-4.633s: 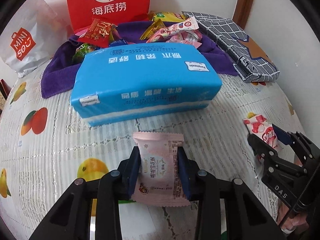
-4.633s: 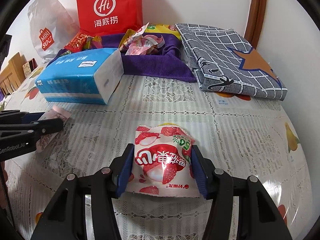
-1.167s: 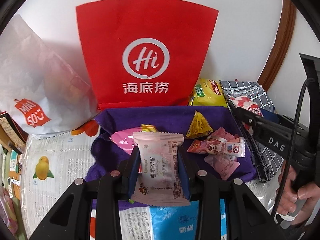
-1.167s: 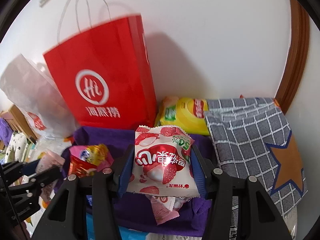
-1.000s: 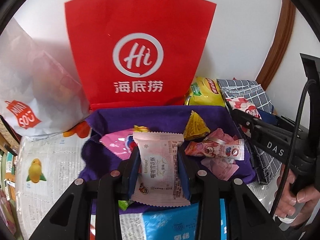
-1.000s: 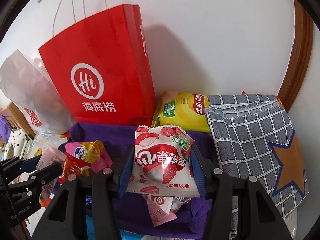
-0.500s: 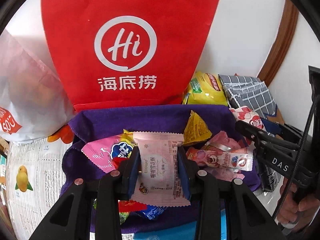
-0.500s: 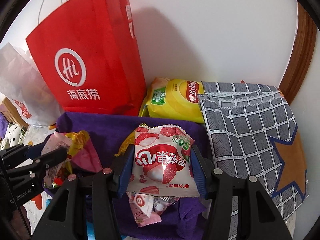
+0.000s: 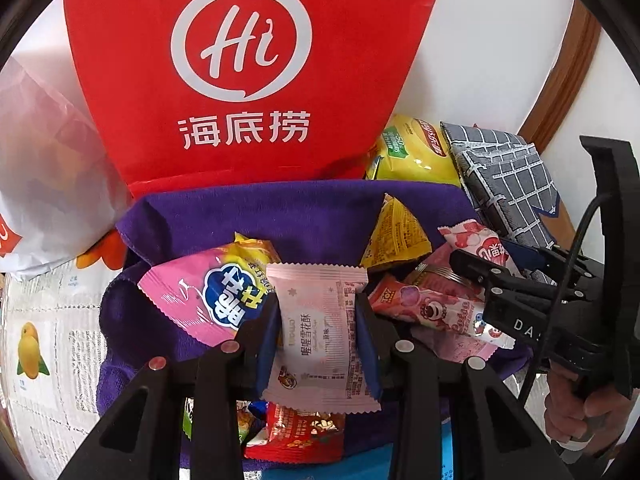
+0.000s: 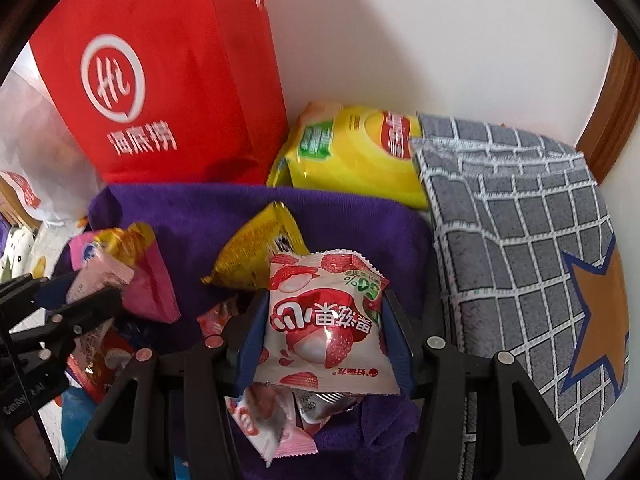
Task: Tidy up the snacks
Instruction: 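Carry the strawberry candy bag and pink wafer packet over the purple towel with both grippers, then open both grippers to drop the candy bag and wafer packet onto the towel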
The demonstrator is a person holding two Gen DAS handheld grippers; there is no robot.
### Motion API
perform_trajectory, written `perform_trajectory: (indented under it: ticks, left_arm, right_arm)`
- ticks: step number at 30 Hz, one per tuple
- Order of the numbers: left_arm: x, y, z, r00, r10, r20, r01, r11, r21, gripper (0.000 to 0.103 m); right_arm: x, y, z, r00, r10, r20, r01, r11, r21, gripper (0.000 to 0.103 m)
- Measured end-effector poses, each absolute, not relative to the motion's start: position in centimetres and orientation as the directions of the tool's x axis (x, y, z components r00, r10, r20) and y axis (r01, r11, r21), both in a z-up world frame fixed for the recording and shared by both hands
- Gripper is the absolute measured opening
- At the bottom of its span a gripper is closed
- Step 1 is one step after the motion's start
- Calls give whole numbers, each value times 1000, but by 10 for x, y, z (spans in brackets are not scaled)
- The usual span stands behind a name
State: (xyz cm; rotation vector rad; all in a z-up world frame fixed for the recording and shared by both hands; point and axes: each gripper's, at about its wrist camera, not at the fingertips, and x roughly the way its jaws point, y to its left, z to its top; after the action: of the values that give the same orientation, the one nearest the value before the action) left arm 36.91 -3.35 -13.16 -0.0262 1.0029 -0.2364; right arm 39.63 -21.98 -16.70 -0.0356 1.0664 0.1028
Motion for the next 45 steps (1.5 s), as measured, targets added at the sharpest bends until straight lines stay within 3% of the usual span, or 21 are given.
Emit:
perform_trajectory:
  ticks: [20, 36, 45]
  left_arm:
    - [371, -37, -138, 498, -172, -850, 181, 979, -92, 36]
    - [371, -35, -138, 493, -185, -850, 174, 978, -112, 37]
    - [372, -38, -140, 489, -190, -851, 180, 977, -114, 49]
  right_arm:
    - [397, -220, -173, 456, 74, -887, -130, 991, 15, 55]
    - [400, -213, -178, 452, 48, -891, -131, 991, -13, 63]
    - [399, -219, -177, 450, 50, -891, -117, 993, -3, 71]
